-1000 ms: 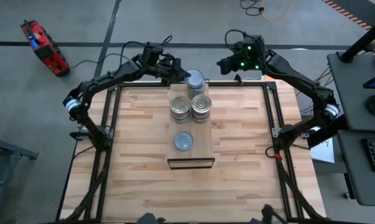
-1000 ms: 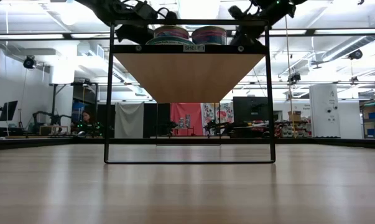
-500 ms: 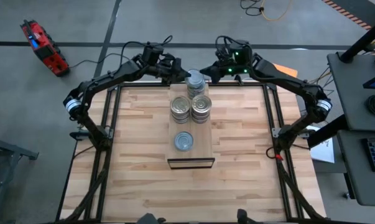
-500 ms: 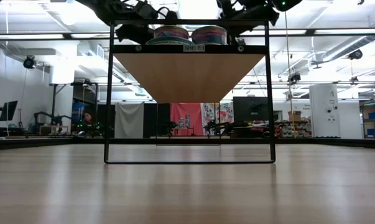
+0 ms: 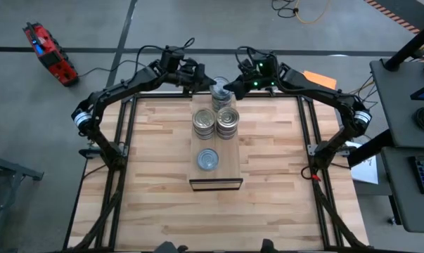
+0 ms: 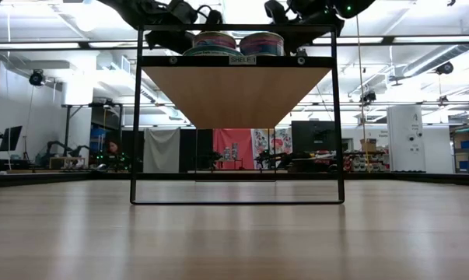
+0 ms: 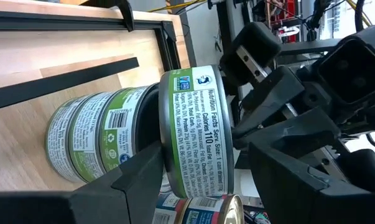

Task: Stack canned seafood by type on shelf
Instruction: Stack the green tuna can on top of the green tuna can on the shelf

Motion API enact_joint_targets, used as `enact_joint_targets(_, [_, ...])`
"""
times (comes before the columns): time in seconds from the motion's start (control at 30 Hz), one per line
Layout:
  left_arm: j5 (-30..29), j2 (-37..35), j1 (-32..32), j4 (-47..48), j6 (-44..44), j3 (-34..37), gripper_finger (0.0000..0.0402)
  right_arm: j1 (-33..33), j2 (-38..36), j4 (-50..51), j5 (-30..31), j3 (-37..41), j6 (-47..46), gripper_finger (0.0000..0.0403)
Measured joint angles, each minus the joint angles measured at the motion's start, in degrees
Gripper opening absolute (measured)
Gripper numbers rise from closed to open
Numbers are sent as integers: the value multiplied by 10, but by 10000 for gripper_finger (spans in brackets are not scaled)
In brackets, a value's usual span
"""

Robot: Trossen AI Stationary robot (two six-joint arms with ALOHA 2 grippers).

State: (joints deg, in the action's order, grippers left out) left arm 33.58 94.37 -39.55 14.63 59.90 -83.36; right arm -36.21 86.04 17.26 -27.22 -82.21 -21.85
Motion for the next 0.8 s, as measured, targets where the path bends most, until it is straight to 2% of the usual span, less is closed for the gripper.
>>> enact_joint_targets(0.47, [4,0,9,31,-13,-2,217,0,1,46,0,0,15,11])
enact_joint_targets(0.8, [1,-5,-3,92,-80,-3,217,-1,-1,57,1,0,15,11])
